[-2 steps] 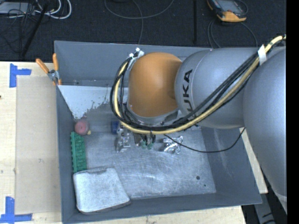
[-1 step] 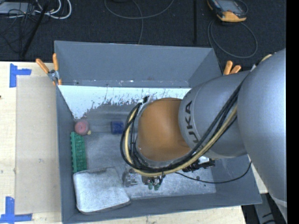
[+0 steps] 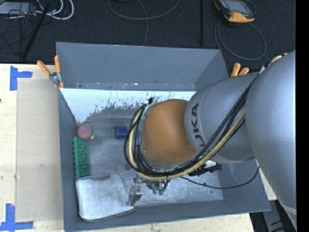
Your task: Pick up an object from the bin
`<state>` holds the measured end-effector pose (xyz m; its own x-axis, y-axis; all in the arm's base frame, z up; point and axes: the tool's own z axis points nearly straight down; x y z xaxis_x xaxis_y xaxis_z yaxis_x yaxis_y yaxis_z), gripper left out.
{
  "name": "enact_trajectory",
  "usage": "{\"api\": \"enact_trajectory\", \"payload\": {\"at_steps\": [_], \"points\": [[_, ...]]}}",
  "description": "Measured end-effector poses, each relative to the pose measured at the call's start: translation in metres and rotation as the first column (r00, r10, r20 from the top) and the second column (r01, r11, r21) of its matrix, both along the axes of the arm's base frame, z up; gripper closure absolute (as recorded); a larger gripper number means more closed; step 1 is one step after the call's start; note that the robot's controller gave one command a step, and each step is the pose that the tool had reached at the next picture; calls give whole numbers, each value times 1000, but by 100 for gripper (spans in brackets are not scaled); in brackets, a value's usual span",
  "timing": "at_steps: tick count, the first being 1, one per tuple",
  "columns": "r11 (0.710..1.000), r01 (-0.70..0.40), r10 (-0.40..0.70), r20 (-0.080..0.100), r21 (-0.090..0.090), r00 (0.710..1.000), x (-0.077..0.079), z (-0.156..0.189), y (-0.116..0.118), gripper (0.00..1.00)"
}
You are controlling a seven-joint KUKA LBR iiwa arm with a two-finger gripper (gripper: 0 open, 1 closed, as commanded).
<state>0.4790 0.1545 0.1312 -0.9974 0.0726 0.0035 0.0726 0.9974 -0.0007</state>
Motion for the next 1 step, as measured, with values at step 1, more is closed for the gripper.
{"api": "enact_trajectory", "payload": {"at_steps": [1], "points": [[998,-65,65,19,1,998,-4,-56,-64,0]]}}
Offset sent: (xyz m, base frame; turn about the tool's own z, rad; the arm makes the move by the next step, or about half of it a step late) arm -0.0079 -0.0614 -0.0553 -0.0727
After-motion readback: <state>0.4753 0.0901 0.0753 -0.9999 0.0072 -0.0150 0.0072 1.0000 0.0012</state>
